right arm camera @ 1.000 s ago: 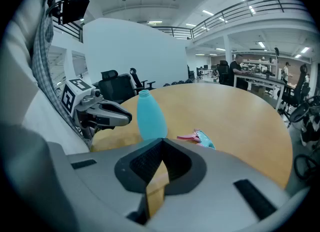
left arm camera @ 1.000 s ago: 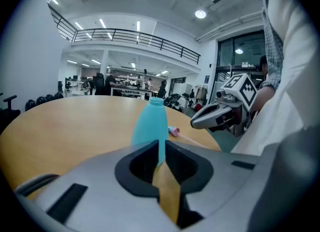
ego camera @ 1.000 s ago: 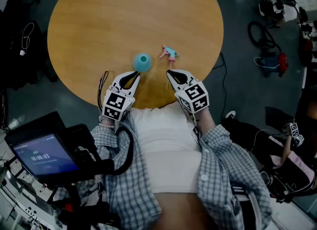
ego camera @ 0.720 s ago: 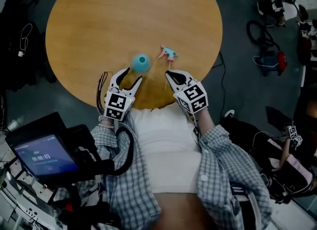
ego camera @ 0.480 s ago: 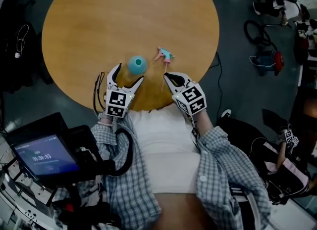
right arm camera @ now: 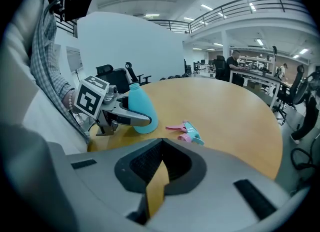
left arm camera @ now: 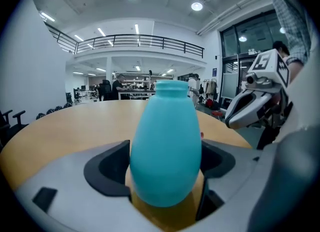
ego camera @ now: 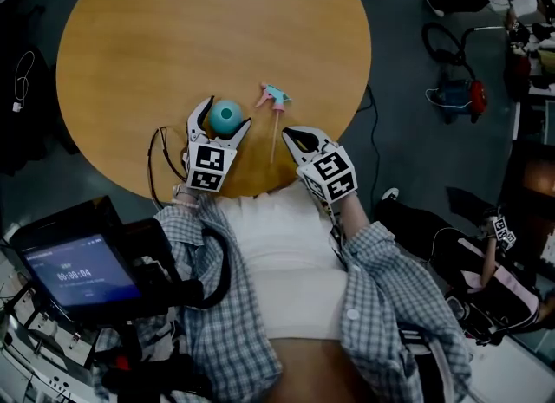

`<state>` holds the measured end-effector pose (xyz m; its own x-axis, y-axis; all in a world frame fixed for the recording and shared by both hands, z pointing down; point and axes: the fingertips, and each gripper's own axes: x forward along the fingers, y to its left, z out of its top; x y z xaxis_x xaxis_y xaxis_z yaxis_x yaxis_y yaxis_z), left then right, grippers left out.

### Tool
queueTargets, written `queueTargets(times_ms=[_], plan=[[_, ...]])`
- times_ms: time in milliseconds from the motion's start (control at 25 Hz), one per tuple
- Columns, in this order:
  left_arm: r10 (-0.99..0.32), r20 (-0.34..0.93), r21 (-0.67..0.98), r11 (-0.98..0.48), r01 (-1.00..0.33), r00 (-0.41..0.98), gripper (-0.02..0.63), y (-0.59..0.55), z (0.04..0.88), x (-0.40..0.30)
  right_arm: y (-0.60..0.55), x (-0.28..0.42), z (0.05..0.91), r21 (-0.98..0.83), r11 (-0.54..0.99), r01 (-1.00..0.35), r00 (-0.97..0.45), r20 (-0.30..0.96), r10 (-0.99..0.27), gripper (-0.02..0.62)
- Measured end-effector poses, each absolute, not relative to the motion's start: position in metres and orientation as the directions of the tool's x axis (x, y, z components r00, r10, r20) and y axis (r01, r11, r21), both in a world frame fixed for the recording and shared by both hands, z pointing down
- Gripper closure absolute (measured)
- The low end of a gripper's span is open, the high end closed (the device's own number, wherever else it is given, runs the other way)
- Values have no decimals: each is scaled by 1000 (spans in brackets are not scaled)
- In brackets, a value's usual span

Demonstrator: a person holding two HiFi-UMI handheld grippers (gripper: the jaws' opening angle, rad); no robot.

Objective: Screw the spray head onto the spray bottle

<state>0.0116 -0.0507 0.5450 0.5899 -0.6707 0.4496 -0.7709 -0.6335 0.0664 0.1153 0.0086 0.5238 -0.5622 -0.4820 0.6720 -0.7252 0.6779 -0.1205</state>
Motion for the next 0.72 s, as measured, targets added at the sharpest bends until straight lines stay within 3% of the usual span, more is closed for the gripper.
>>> queueTargets(times_ms=[400, 440, 520, 720], plan=[[-656, 461, 55, -651, -757, 597, 195, -45, 549, 14, -54, 138, 529, -3, 691, -723, -443, 769, -460, 597], [-656, 462, 54, -651, -757, 597, 195, -45, 549, 14, -62, 136, 529, -16, 703, -711, -449, 779, -436, 576], [-656, 462, 55, -650, -758, 597, 195, -45, 549, 15, -73, 127, 530, -53, 727, -684, -466, 799, -380, 469], [-650, 461, 58, -657, -752, 604, 195, -42, 552, 20, -84, 110, 559, -136, 759, -637, -449, 866, -221, 402]])
